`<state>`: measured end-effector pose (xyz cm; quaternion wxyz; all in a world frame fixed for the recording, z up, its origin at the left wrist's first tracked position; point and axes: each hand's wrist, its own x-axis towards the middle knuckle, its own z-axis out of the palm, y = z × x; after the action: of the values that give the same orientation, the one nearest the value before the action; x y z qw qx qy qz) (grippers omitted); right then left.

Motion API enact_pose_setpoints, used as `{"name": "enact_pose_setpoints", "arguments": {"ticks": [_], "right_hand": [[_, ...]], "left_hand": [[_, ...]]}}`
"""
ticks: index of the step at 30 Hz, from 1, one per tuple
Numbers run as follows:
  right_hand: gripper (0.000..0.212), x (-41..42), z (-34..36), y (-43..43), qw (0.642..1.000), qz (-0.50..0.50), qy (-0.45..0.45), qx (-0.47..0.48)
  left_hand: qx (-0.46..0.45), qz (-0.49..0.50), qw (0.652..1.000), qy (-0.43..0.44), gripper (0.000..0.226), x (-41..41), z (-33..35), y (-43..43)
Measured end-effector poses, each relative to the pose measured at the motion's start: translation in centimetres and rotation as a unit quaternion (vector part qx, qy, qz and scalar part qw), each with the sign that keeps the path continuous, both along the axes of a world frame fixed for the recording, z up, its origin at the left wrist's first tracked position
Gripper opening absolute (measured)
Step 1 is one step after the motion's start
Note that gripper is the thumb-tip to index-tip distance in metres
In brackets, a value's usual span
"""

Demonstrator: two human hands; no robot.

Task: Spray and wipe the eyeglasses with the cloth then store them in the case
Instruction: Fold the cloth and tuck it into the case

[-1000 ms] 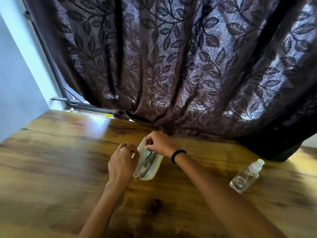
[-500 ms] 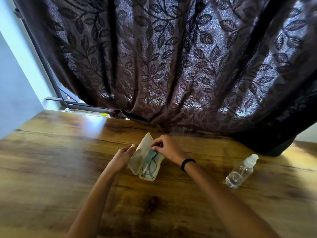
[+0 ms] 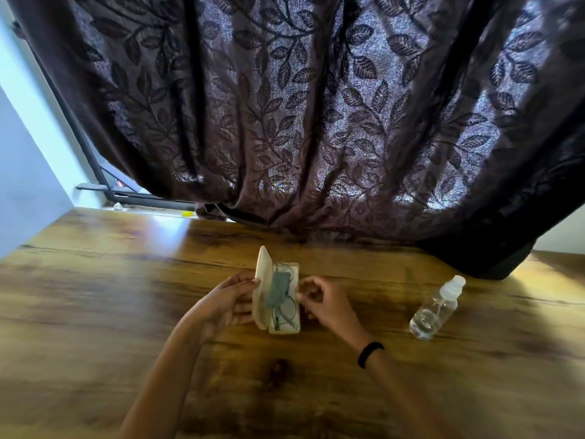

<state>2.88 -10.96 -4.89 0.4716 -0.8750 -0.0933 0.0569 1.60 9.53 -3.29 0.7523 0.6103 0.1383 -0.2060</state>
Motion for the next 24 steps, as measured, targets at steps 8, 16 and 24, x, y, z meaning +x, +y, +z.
{"name": "enact_pose_setpoints", "arguments": {"ticks": [8, 16, 24], "right_hand": [[0.033, -2.7, -1.5, 0.1, 0.998, -0.048, 0.027, 0.008], [0.035, -3.6, -1.5, 0.4, 0.995, -0.077, 0.050, 0.045], [0.028, -3.8, -1.1, 0.7, 0.989, -0.097, 0.064, 0.088]], "left_hand": [[0.049, -0.008, 0.998, -0.030, 0.041, -0.4, 1.0, -1.7], [0.224, -0.040, 0.971, -0.078, 0.056, 0.1, 1.5, -3.9], [0.562, -0.064, 0.813, -0.141, 0.067, 0.0, 1.2, -6.5]]}}
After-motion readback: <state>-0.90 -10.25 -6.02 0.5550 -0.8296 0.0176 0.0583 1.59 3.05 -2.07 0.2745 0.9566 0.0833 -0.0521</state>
